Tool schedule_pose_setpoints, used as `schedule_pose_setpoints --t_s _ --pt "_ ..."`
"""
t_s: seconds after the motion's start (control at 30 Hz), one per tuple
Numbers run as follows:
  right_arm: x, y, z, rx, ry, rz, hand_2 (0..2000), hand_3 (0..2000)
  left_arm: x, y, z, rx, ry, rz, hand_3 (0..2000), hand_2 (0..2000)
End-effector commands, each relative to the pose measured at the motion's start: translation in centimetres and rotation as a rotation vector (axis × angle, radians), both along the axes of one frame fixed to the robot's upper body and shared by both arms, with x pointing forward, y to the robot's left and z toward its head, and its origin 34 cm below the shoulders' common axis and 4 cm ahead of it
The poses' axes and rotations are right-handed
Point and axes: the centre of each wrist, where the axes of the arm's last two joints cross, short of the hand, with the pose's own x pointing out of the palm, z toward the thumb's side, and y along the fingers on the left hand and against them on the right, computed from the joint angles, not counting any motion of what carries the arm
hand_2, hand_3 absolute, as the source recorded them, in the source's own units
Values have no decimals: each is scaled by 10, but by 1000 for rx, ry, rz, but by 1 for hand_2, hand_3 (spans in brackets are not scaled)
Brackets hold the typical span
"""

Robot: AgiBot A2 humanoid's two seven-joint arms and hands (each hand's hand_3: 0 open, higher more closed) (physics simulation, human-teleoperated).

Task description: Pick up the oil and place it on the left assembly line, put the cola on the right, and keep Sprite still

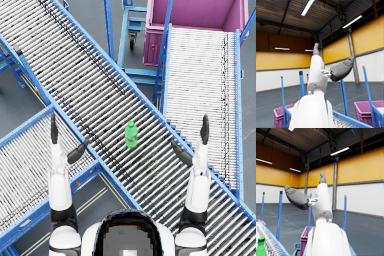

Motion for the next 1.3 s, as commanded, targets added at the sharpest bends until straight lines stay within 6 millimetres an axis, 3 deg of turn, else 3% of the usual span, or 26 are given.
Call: schedule_pose_setpoints --t_s 0.03,0.63,1.3 --pt "1 2 -3 1 17 23 0 0 1 -2 -3 -8 19 -18 0 0" --pt "6 40 -65 49 397 458 0 0 4 -29 -79 -202 471 -330 0 0" --pt "6 42 -70 54 425 484 0 0 4 -31 -84 -216 505 -346 0 0"
